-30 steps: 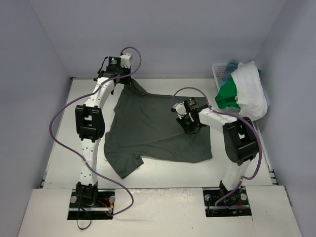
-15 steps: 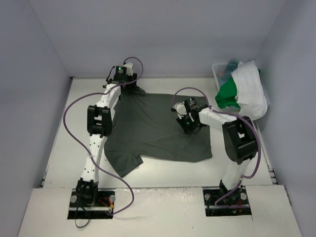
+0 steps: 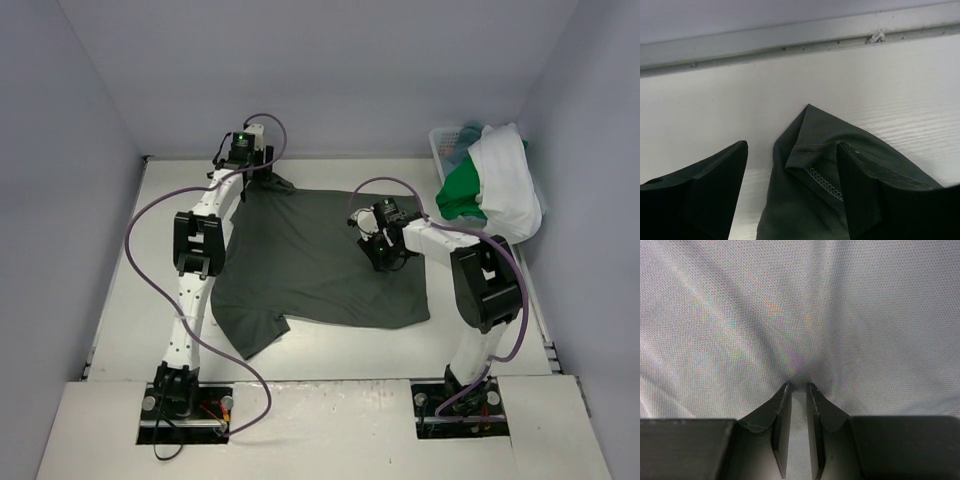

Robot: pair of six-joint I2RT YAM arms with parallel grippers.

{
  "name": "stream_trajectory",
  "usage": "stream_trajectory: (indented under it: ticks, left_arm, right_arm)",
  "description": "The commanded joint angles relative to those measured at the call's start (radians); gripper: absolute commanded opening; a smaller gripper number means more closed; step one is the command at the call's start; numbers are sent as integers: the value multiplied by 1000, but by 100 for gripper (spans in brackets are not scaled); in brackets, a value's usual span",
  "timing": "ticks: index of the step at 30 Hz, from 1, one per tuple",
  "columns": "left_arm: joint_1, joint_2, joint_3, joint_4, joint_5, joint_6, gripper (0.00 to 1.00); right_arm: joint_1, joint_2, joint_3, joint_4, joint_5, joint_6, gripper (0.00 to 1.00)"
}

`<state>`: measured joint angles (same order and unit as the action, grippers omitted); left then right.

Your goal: Fold and stack the t-shirts

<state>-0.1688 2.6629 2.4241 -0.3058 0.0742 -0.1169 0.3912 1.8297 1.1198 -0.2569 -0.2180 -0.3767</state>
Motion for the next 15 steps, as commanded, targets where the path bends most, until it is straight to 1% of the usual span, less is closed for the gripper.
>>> stream_trajectory:
  ticks: [1, 4, 8, 10, 11, 12, 13, 14, 15]
  left_arm:
    - [9, -188, 10, 69, -33, -6, 67]
    - [9, -245, -23, 77, -34, 9, 67]
    - [11, -316, -88, 62, 13, 8, 67]
    - [11, -352, -141, 47, 48, 8, 65]
    - [11, -360, -154, 33, 83, 10, 61]
    - [9, -368, -170, -2, 105, 11, 45]
    - [9, -367, -171, -24, 131, 16, 33]
    - [9, -362, -165, -51, 156, 17, 22]
    - [8, -348, -151, -102, 192, 19, 14]
  right_arm:
    - [-6, -12, -20, -13, 5, 15, 16]
    - [-6, -18, -18, -13, 5, 16, 16]
    - [-6, -23, -20, -12, 6, 15, 15]
    - [-6, -24, -20, -8, 6, 12, 13]
    - [-6, -26, -20, -8, 6, 12, 8]
    - [-6, -27, -20, -8, 5, 13, 6]
    - [-8, -27, -20, -8, 5, 13, 3]
    - [-6, -26, -20, -7, 3, 12, 0]
    - [-8, -24, -20, -7, 2, 12, 0]
